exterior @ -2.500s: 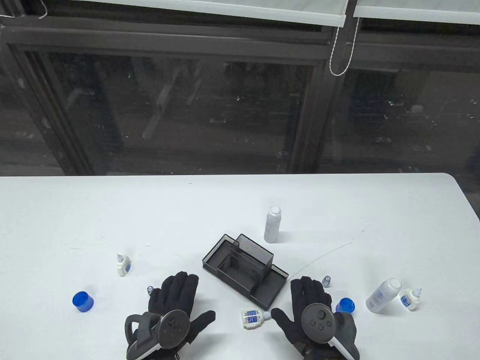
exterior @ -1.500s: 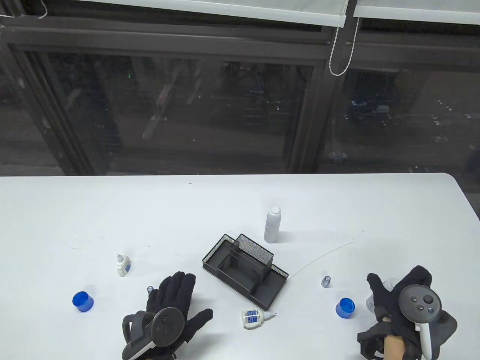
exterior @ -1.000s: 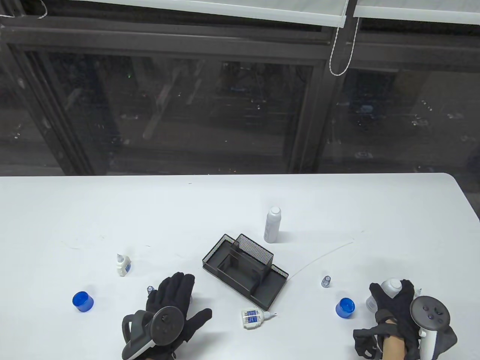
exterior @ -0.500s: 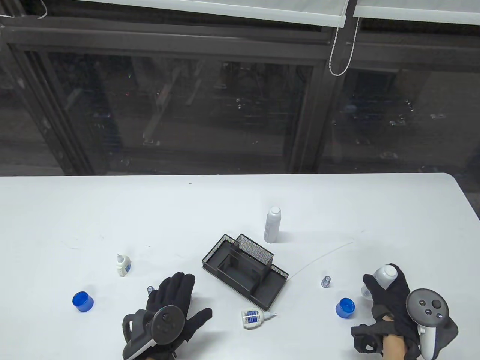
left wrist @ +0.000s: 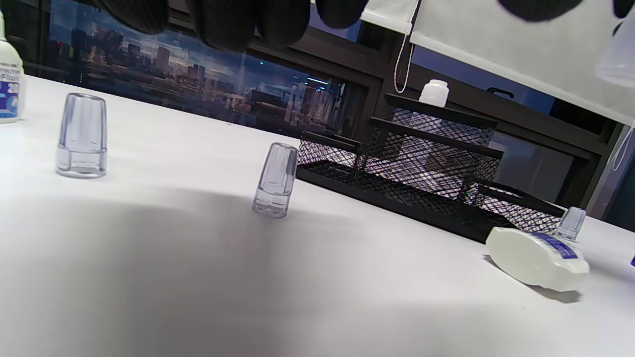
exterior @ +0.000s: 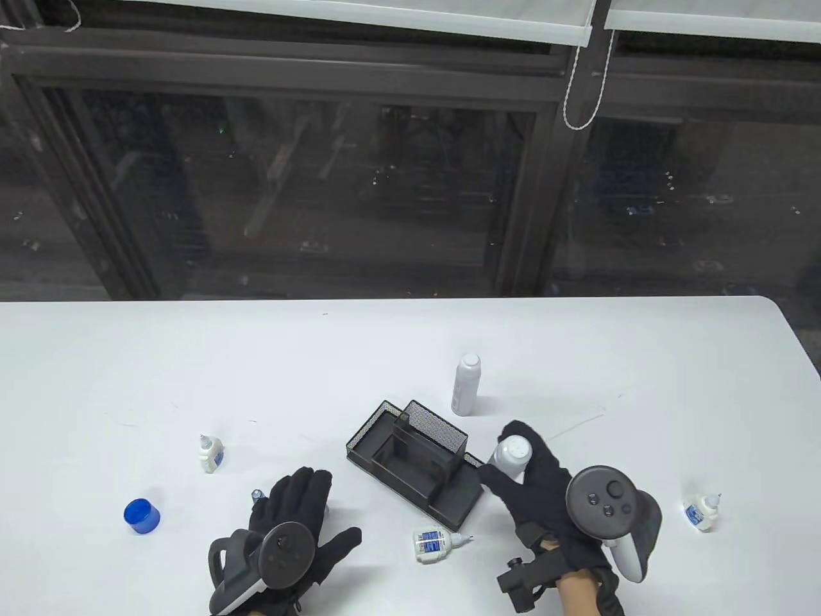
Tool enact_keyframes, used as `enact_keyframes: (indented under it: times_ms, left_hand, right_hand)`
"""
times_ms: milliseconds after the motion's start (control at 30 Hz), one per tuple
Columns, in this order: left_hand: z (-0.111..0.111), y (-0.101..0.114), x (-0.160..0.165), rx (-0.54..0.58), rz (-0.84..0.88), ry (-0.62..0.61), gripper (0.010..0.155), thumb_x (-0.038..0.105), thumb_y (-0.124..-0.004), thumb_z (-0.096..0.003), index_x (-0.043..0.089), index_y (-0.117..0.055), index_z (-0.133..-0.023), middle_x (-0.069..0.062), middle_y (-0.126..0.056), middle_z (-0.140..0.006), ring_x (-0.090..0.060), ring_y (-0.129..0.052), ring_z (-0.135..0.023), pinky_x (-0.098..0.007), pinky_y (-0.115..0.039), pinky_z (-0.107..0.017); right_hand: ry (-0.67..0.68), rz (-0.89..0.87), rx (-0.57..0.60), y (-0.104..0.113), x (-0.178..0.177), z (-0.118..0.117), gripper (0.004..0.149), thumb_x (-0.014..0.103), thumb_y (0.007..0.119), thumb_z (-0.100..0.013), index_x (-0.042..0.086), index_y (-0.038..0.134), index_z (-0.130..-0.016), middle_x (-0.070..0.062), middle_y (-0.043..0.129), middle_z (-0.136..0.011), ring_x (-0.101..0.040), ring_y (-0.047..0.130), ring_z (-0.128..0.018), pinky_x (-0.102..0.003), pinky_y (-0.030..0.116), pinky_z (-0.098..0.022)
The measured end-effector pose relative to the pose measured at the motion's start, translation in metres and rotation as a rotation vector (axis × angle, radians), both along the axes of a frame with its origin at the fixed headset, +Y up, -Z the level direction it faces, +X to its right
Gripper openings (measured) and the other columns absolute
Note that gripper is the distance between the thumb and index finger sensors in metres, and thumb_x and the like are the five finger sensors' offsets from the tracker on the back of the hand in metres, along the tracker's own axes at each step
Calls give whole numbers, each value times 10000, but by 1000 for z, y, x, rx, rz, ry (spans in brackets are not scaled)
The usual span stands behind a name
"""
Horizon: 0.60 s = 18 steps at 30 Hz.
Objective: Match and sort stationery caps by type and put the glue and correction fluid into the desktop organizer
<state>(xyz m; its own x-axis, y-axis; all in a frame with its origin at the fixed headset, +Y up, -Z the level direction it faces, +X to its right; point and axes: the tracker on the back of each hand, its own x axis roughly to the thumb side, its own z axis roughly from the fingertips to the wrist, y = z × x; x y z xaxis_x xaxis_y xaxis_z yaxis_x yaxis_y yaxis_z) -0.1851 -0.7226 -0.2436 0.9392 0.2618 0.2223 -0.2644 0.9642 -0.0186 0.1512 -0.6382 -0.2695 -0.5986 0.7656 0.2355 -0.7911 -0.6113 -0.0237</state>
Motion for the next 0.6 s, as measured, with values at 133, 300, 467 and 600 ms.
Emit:
enact_keyframes:
  times_ms: [133,300,467,600]
  left_hand:
    - [0,0,-1,3,0,3,927,816,-489,-529,212,-330,-1214,-196,-429,-1285,-501,-537,-1174,-711,-532,-745]
    - [0,0,-4,2,4,25,925,815,-491,-530,213,-332,-1214,-195,-429,-1285,-499,-545,-1171,-703,-539,-747]
    - [3,12,-10,39,31,69,923,803,-511,-532,188,-366,-1205,-187,-487,-1267,-471,-622,-1140,-661,-589,-749]
    - [-2,37,-27,130,37,125,895,783,-548,-538,188,-419,-1193,-175,-526,-1256,-457,-647,-1132,-648,-603,-748]
  right_hand:
    - [50,10,-15,-24,-21,4,697,433,878,-461,202,559,-1036,-145,736,-1014,-419,793,-897,-582,655,-661]
    - [80,-17,-30,-47,-30,10,697,432,881,-458,201,564,-1034,-140,743,-1009,-420,799,-891,-579,657,-659]
    - [93,-47,-21,-57,-32,19,699,438,880,-454,194,568,-1030,-135,750,-1001,-410,810,-882,-572,662,-657]
    - [93,-27,-6,-57,-29,24,702,438,881,-450,193,568,-1030,-134,752,-1000,-408,809,-882,-571,663,-656]
